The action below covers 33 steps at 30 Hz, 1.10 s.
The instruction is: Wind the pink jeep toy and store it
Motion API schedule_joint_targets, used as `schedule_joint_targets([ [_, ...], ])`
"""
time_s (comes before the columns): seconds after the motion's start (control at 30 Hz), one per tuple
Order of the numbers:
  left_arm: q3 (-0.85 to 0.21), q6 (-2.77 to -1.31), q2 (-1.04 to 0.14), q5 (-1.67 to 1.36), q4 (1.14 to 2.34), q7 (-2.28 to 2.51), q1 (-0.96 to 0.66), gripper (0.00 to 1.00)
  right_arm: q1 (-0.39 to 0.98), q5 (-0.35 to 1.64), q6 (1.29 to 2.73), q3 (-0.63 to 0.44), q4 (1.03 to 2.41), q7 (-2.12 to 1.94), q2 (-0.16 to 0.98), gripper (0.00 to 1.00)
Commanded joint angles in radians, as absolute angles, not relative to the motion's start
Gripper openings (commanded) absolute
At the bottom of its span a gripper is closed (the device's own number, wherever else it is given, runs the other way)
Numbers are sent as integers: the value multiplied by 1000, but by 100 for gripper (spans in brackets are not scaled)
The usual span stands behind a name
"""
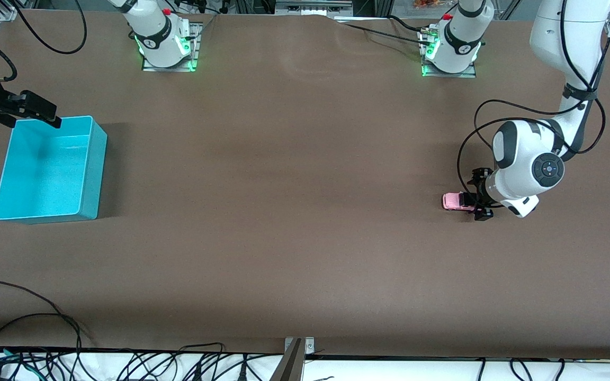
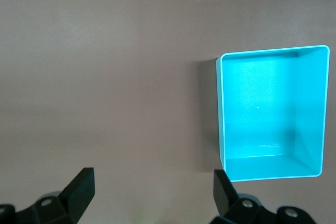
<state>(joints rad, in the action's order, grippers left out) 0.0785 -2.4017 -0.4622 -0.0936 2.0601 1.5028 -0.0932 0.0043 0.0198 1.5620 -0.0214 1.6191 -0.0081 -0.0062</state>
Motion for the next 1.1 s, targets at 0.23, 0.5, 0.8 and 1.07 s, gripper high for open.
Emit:
schedule_joint_targets([
  [0.23, 84, -2419, -471, -123, 2056, 1479, -87, 46, 6, 26, 1555, -23, 1595, -2, 3, 100],
  [0.5, 84, -2408, -457, -123, 2052, 1486, -87, 16, 6, 26, 1555, -21, 1595, -2, 5, 100],
  [0.8, 69, -2369, -453, -115, 1996, 1572, -113, 16, 8, 26, 1555, -21, 1595, -2, 5, 100],
  [1.07, 69, -2361, -459, -109, 1988, 1686, -195, 16, 6, 26, 1555, -21, 1595, -2, 5, 100],
])
